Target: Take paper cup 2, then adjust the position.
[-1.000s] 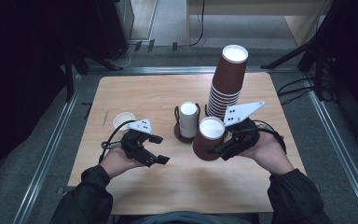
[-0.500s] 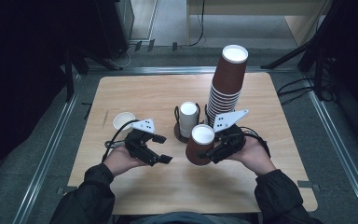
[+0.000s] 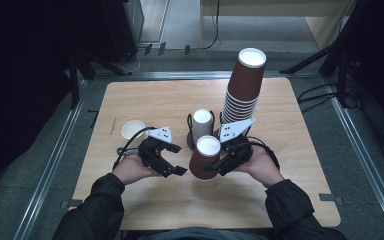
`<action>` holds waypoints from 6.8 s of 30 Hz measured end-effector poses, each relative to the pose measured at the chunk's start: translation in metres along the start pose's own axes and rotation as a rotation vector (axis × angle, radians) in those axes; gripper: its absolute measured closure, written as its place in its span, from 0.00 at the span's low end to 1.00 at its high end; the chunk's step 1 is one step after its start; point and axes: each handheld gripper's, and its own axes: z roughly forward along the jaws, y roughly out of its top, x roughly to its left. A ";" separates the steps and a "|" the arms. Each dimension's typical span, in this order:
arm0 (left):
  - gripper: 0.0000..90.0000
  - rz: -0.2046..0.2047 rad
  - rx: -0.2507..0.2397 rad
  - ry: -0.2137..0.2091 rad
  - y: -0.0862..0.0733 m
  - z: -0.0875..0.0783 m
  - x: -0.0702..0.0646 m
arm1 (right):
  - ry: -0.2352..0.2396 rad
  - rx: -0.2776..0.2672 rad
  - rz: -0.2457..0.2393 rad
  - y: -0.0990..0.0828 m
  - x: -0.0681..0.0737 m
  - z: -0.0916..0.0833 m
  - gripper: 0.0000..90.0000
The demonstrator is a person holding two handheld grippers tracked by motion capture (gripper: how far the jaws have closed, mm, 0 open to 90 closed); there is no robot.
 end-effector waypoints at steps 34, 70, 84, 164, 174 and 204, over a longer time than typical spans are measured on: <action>0.05 0.048 -0.034 -0.083 0.003 0.024 -0.017 | 0.124 -0.221 0.072 -0.001 0.005 0.020 0.20; 0.15 0.121 0.151 -0.008 0.000 -0.001 -0.006 | 0.001 0.094 0.058 -0.019 0.009 0.002 0.17; 0.14 0.182 0.288 0.024 0.001 0.017 -0.008 | -0.005 0.123 0.058 -0.024 0.006 0.005 0.18; 0.01 0.081 0.056 -0.045 -0.009 0.006 -0.002 | 0.009 -0.026 0.027 -0.013 0.009 -0.015 0.24; 0.01 0.090 -0.015 -0.108 -0.004 0.010 -0.007 | 0.065 -0.106 0.036 -0.005 0.015 -0.009 0.24; 0.10 0.081 -0.037 -0.160 -0.004 -0.004 -0.006 | 0.070 -0.033 0.048 -0.006 0.018 -0.001 0.20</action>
